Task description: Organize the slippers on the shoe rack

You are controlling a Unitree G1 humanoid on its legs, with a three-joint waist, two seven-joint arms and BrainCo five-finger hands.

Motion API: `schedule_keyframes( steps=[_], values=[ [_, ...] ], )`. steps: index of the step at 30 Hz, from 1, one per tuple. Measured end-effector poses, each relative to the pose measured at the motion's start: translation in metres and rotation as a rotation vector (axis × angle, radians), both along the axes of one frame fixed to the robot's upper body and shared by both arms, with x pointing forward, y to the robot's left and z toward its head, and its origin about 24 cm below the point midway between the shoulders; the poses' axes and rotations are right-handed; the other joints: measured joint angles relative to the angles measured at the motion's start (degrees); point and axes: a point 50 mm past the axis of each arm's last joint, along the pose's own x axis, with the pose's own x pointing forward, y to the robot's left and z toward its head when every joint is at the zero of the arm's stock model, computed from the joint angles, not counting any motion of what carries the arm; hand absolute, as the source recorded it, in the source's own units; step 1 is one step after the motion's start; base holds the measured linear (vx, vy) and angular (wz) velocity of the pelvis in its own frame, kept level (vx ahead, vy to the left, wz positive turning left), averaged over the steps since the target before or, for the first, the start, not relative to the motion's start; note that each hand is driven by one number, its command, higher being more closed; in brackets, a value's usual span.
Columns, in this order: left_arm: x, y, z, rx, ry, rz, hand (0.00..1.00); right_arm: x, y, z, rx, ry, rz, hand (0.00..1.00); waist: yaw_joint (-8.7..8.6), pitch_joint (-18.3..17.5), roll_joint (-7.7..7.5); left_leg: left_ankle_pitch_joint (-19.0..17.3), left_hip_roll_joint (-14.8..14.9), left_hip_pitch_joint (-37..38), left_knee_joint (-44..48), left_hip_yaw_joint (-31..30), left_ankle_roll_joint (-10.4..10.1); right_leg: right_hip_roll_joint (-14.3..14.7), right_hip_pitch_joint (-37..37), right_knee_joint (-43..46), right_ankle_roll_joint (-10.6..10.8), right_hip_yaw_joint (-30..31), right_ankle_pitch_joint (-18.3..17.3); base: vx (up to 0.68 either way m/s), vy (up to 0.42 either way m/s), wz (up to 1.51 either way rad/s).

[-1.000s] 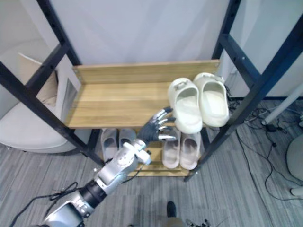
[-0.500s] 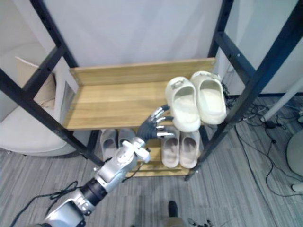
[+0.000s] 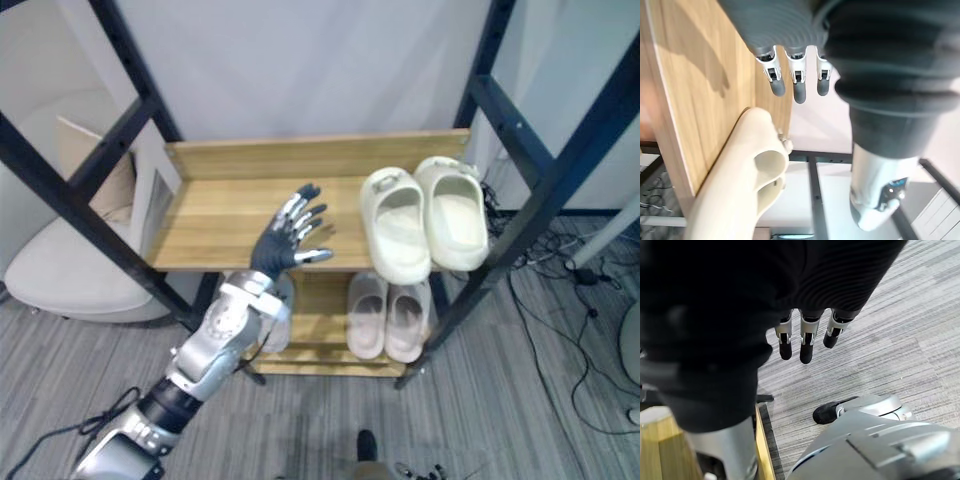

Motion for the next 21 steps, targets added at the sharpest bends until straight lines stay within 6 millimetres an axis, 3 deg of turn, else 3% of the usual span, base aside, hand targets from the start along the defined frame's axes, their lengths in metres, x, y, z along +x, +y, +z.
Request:
schedule_keyframes(
  steps=[5,9,15,16,18,21],
  values=[
    [-0.017,0.013,-0.021,-0.006,0.074,-0.045,0.0,0.001,0.0,0.0,0.005,0.005,0.03,0.0,0.25,0.0,-0.04,0.0,0.1,0.0,0.0,0.0,0.0,0.1,0.0,0.0,0.0,0.0,0.0,0.0,0.0,0.0],
    [-0.038,0.024,-0.057,0.016,0.214,-0.064,0.0,0.001,-0.001,0.0,0.004,0.008,0.051,0.0,0.46,0.1,-0.1,0.0,0.2,0.0,0.0,0.0,0.0,0.2,0.0,0.0,-0.1,0.0,-0.1,0.0,0.0,0.0],
    [-0.063,0.052,-0.149,0.203,0.568,-0.006,0.0,0.003,-0.004,0.001,0.005,0.005,0.065,0.0,0.67,0.3,-0.76,-0.1,0.7,-0.1,0.2,0.0,-0.2,0.8,0.0,0.0,-0.4,0.0,-0.3,0.0,-0.005,0.0],
    [-0.064,0.056,-0.157,0.217,0.6,0.01,0.0,0.004,-0.004,0.001,0.007,0.004,0.069,0.0,0.69,0.3,-0.88,-0.2,0.8,-0.1,0.2,0.0,-0.2,0.9,0.0,0.0,-0.5,0.1,-0.4,-0.01,-0.038,-0.03],
    [-0.07,0.075,-0.187,0.284,0.731,0.098,0.0,0.004,-0.003,0.001,0.009,0.006,0.073,0.0,0.83,0.1,-1.46,-0.3,1.2,-0.1,0.3,0.2,-0.5,1.3,-0.1,0.0,-0.8,0.2,-0.6,0.0,-0.039,-0.04],
    [-0.081,0.102,-0.217,0.381,0.866,0.22,0.0,0.003,-0.003,-0.001,0.015,0.023,0.068,0.0,0.85,0.0,-2.18,-0.4,1.7,0.0,0.3,0.3,-0.6,1.9,-0.1,0.0,-1.0,0.4,-0.7,0.01,-0.021,-0.02]
  ],
)
